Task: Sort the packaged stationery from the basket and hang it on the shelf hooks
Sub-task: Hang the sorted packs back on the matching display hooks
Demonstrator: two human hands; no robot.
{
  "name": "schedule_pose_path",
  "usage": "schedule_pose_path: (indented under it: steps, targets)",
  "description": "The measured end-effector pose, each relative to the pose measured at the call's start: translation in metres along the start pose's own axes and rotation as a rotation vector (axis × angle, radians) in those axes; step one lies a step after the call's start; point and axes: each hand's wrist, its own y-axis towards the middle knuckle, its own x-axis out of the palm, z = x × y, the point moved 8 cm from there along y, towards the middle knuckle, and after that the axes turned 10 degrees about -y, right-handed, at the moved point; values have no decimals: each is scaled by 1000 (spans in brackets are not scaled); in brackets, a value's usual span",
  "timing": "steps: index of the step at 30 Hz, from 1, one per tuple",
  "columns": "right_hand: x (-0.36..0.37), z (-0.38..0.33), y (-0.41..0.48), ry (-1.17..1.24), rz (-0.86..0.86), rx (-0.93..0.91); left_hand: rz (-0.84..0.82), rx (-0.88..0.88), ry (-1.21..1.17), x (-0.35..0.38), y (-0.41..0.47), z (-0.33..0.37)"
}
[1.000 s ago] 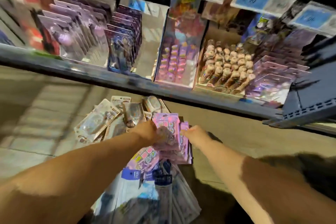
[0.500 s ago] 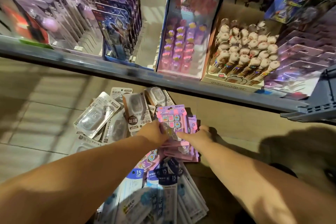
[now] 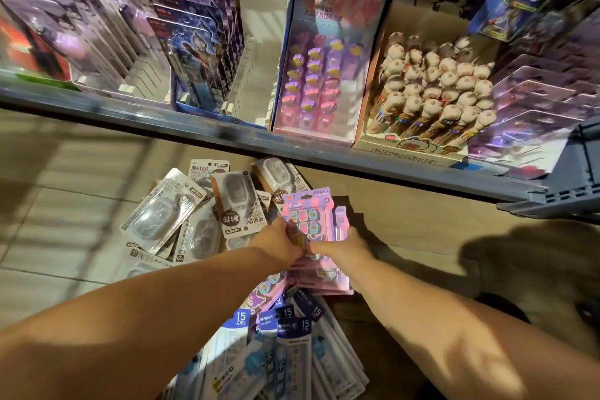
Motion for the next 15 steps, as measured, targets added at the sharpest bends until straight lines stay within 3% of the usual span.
schedule_pose_path:
  steps: [7, 10, 12, 15]
  targets:
    - [-7, -3, -14, 139, -69, -57, -11, 2, -233, 2, -5, 4]
    - [-27, -9, -25, 205, -112, -104, -18, -17, -475, 1, -13, 9]
    - [-42, -16, -34, 261, -129, -142, -92, -32, -685, 5, -23, 19]
    - [-69, -30, -55, 328, -130, -223, -247, -17, -781, 12, -39, 43]
